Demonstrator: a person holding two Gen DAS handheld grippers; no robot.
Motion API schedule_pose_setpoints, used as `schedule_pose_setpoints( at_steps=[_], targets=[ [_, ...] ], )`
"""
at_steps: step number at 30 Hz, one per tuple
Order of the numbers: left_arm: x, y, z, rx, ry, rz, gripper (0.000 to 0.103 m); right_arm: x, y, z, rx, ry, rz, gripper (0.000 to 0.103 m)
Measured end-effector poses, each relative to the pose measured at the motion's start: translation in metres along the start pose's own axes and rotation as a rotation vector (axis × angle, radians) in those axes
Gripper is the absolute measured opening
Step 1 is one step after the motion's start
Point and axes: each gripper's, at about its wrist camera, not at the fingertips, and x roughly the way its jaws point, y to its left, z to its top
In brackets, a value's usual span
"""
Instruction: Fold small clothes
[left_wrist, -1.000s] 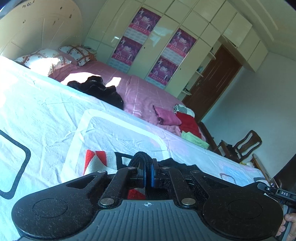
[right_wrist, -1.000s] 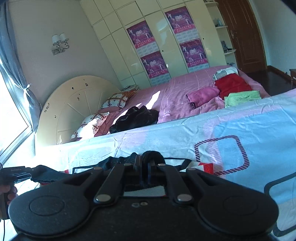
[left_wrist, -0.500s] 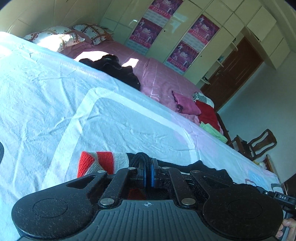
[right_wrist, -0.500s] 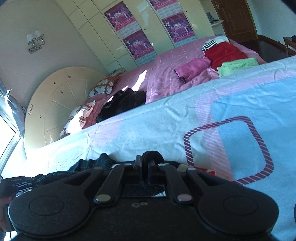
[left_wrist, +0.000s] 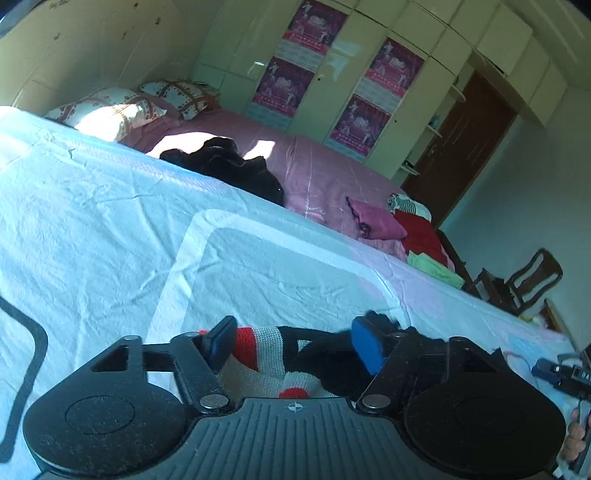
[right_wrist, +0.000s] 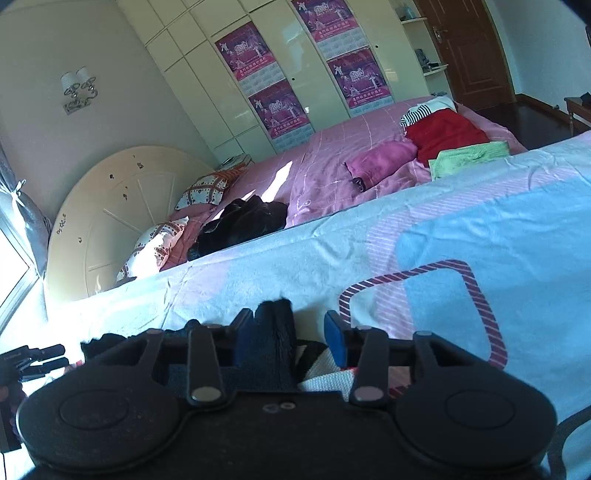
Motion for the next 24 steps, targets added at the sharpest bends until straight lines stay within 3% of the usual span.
schedule_pose_setpoints(
  at_steps=[4, 8, 9, 11, 13, 19, 24],
  targets=[
    [0.013, -0.013, 0.002, 0.145, 0.091, 0.030, 0.058, 0.012, 0.005, 0.000, -0.027, 0.034, 0.000, 0.043],
    [0.022, -0.023, -0.008, 0.221, 0.154, 0.055, 0.057, 0.028, 0.013, -0.005, -0.073, 0.080, -0.007, 0.040],
    [0.022, -0.028, -0.011, 0.250, 0.152, 0.066, 0.049, 0.032, 0.016, -0.007, -0.097, 0.098, -0.024, 0.038],
    [0.020, -0.033, -0.013, 0.260, 0.145, 0.047, 0.027, 0.039, 0.023, -0.012, -0.154, 0.132, -0.063, 0.011],
    [0.016, -0.039, -0.013, 0.270, 0.132, 0.045, 0.009, 0.039, 0.027, -0.015, -0.188, 0.130, -0.078, 0.005],
    [-0.021, -0.028, -0.024, 0.204, 0.015, 0.038, 0.007, 0.025, 0.024, -0.014, -0.163, 0.103, -0.108, 0.004],
    [-0.008, -0.016, -0.033, 0.191, 0.050, 0.080, 0.010, 0.033, 0.020, -0.021, -0.161, 0.112, -0.133, 0.005]
  ],
)
